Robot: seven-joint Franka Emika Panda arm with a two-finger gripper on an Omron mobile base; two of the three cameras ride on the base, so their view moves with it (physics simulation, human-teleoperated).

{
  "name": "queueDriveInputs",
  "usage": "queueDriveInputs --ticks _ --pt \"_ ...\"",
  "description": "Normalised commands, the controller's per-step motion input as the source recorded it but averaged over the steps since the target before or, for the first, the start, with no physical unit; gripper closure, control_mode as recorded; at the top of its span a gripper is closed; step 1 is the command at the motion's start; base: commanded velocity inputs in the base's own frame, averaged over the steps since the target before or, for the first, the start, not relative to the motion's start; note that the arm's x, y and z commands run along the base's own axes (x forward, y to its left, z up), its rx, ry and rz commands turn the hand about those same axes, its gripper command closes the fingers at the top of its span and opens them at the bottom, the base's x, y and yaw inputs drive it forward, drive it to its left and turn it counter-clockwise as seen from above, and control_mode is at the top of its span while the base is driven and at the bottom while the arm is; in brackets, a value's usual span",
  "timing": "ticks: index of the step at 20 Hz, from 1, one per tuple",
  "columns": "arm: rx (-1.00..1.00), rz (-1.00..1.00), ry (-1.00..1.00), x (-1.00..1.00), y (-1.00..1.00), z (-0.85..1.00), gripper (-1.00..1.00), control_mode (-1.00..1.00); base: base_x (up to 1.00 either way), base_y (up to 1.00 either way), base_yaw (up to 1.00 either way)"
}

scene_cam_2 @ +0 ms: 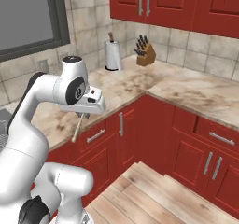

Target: Pick up the bar soap and dish brush from the sink, and place them back in the cabinet, and close the cabinet doors.

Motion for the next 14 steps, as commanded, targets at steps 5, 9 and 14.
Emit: queueDriveInputs --ticks 5,9,14 --pt "0.0 0.0 0.0 0.0 0.0 0.0 1.0 1.0 0.0 -0.01 -0.44" --pt "0.0 0.0 0.0 0.0 0.0 0.0 1.0 1.0 0.0 0.0 -0.43" --pt "0.0 0.0 0.0 0.0 0.0 0.0 1.0 1.0 0.0 -0.01 -0.44"
